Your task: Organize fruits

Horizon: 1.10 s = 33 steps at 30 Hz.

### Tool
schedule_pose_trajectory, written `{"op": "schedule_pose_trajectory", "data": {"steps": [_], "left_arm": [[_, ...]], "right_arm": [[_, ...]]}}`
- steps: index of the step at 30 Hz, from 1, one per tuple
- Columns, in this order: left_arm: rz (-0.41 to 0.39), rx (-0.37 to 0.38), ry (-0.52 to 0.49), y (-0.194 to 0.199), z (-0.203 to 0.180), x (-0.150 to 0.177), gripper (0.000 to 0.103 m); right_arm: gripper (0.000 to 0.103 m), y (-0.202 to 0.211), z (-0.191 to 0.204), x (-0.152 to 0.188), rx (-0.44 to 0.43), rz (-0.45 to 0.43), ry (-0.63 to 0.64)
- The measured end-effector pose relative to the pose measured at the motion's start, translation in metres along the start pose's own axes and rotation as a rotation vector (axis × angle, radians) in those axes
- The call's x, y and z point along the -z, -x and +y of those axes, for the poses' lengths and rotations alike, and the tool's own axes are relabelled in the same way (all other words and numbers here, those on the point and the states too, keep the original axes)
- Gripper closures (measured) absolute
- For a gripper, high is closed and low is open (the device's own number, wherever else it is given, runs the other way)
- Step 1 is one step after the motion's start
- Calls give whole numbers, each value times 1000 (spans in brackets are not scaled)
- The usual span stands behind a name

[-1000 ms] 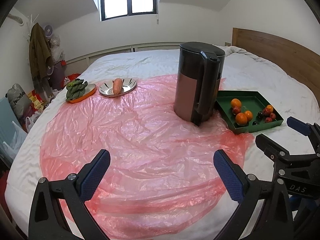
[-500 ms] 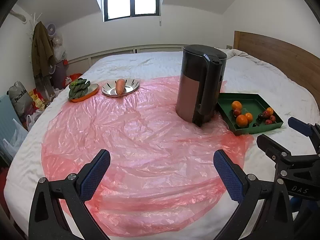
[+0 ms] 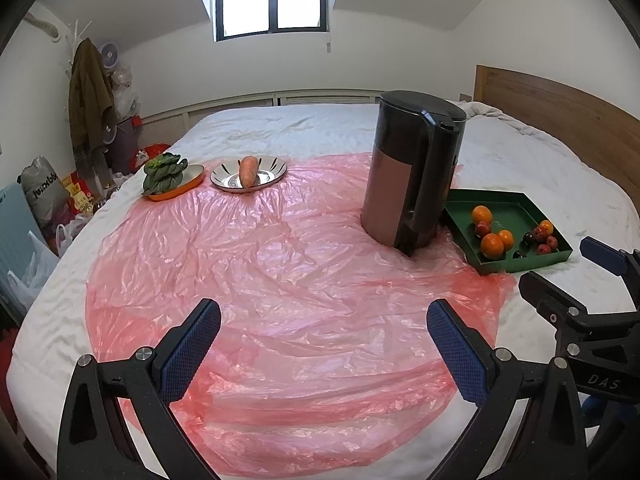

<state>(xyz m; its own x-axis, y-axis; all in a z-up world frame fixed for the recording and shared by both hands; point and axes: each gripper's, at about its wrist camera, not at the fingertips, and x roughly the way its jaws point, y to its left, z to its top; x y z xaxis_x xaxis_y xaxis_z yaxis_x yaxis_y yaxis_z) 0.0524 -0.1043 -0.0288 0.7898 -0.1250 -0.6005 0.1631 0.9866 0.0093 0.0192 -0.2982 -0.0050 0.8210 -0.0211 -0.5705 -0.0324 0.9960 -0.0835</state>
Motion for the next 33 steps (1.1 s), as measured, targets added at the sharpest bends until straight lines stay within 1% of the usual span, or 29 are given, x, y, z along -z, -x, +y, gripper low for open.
{"op": "schedule_pose_trajectory", "data": {"steps": [33], "left_arm": [[8,-6,6,-7,6,0,2]], "right_arm": [[0,-13,6,-2,-13,15,-3]]}}
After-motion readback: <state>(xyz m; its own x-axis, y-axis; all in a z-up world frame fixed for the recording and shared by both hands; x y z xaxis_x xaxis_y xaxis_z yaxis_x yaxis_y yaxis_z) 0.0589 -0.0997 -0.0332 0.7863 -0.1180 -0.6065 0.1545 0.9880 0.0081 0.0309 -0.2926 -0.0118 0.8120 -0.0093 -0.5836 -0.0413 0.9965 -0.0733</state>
